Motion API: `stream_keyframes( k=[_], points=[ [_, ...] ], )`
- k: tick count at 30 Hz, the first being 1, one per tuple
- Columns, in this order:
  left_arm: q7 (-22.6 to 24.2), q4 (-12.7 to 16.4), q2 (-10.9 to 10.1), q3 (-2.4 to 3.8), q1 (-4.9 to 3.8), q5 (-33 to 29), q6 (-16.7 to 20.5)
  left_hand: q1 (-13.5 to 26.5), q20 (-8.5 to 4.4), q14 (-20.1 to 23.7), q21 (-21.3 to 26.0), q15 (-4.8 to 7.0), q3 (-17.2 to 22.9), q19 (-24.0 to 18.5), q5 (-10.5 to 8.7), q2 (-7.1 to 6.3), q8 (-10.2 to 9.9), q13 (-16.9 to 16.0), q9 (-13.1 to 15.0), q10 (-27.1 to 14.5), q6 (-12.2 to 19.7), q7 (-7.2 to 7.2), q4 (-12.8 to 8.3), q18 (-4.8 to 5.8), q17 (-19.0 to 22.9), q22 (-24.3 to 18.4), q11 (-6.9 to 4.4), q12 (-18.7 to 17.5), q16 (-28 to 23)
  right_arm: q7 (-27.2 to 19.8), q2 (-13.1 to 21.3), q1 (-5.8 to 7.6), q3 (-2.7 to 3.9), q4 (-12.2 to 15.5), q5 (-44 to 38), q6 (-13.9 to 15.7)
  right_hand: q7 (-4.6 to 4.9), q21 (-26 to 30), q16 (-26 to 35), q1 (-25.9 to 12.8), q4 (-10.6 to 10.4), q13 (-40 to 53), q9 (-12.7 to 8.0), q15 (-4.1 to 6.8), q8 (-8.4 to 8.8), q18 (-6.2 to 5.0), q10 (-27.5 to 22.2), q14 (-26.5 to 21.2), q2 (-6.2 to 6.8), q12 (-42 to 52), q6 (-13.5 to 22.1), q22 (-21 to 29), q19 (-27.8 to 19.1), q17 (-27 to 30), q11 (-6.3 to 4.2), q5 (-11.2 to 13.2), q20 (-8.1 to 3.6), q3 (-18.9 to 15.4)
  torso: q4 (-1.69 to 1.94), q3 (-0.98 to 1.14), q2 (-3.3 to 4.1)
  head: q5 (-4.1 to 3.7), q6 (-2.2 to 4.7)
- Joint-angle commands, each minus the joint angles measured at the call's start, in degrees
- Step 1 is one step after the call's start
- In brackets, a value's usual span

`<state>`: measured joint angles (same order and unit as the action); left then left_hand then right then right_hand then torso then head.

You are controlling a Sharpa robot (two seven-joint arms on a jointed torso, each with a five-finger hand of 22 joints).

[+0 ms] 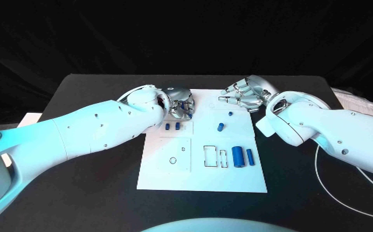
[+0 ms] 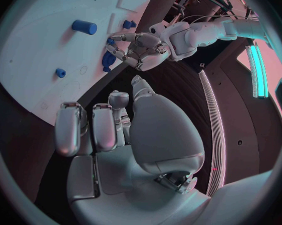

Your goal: Assemble the parts on the task board

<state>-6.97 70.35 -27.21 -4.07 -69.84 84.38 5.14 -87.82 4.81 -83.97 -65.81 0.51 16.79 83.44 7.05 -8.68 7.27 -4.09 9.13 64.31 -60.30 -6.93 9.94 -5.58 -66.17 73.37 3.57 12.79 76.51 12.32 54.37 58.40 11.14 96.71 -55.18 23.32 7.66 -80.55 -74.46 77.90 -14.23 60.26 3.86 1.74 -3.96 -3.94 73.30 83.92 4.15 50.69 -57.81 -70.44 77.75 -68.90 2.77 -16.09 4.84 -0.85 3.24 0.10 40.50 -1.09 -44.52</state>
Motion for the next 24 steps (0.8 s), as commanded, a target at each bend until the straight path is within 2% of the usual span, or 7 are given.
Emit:
stream_keyframes(
  k=[1, 8, 14, 19, 24],
  points=[
    [-0.2, 0.1, 0.3, -0.19, 0.26, 0.2, -2.4, 0.2, -0.09, -1.5, -0.3, 0.52, 0.4, 0.4, -0.08, 0.08, -0.3, 0.0, -0.1, 0.5, -0.5, 0.02, 0.1, 0.62, 0.1, 0.1, 0.16, -0.2, -0.3, -0.6, -0.1, -0.06, 0.00, 0.0, -0.2, -0.4, 0.06, 0.3, 0.1, -0.3, -0.4, 0.0, 0.1, -0.23, -0.15, -0.45, -0.2, 1.9, -0.36, 0.1, -0.3, 0.0, -0.2, -0.1, -0.06, -0.3, -0.02, 0.1, 0.03, 0.03, -0.02, -0.03, -0.08],
    [-0.2, 0.0, 0.4, -0.19, 0.26, 0.2, -2.2, -0.5, -0.24, -1.6, -0.7, 0.76, 2.4, 0.4, -0.05, 0.67, -0.3, 0.1, -0.2, 1.8, -1.7, 0.05, -0.7, 0.67, 0.4, 0.5, -0.06, -0.9, -0.2, -0.6, -0.1, -0.06, 0.00, 0.0, -0.2, -0.5, 0.06, 0.3, 0.1, -0.3, -0.4, 0.0, 0.1, -0.23, -0.15, -0.45, -0.2, 1.9, -0.36, 0.1, -0.3, 0.0, -0.2, -0.1, -0.06, -0.3, -0.02, 0.1, 0.03, 0.03, -0.01, -0.02, -0.08],
    [0.3, 0.0, 0.4, -0.19, 0.32, 0.4, -0.7, -1.3, -0.67, -1.7, -1.5, 1.30, 5.3, 0.5, -0.37, 1.56, 0.5, -0.3, 0.1, 4.9, -4.4, 0.42, -2.5, 0.77, 0.5, 1.3, -0.76, -0.9, 0.0, -0.6, -0.2, -0.07, 0.00, 0.0, -0.2, -0.6, 0.05, 0.2, 0.1, -0.2, -0.4, 0.1, 0.1, -0.22, -0.17, -0.44, -0.1, 1.9, -0.44, 0.3, -0.3, 0.0, -0.2, -0.1, -0.07, -0.3, -0.03, 0.1, 0.01, 0.04, -0.01, 0.04, -0.04],
    [-0.2, 0.1, 0.2, -0.18, 0.37, -0.8, 1.6, -0.7, -0.91, -1.7, -2.1, 1.46, 6.7, 0.5, -0.53, 1.52, 0.5, -0.6, 0.2, 6.2, -5.4, 0.43, -3.6, 0.88, 0.7, 1.8, -0.95, -1.3, 0.1, -0.5, -0.3, -0.08, 0.00, -0.1, -0.2, -0.6, 0.04, 0.2, 0.1, -0.1, -0.4, 0.1, 0.1, -0.22, -0.18, -0.43, -0.1, 1.9, -0.48, 0.3, -0.3, -0.1, -0.1, -0.1, -0.07, -0.4, -0.03, 0.1, 0.01, 0.02, -0.01, 0.00, 0.04],
    [-1.7, 1.0, -0.9, 0.30, 0.41, -4.3, 3.8, -0.1, -0.96, -1.6, -2.0, 1.46, 7.2, 0.5, -0.56, 1.20, 0.5, -0.8, 0.3, 6.6, -5.7, 0.33, -4.1, 0.86, 1.1, 1.9, -0.95, -1.6, 0.0, -0.5, -0.4, -0.14, 0.00, -0.2, -0.1, -0.7, 0.04, 0.3, 0.1, 0.0, -0.4, 0.1, 0.1, -0.20, -0.19, -0.44, -0.1, 1.9, -0.60, 0.4, -0.4, 0.0, -0.1, -0.1, -0.09, -0.7, -0.04, 0.1, -0.04, -0.05, -0.06, -0.12, 0.24]
  ],
)
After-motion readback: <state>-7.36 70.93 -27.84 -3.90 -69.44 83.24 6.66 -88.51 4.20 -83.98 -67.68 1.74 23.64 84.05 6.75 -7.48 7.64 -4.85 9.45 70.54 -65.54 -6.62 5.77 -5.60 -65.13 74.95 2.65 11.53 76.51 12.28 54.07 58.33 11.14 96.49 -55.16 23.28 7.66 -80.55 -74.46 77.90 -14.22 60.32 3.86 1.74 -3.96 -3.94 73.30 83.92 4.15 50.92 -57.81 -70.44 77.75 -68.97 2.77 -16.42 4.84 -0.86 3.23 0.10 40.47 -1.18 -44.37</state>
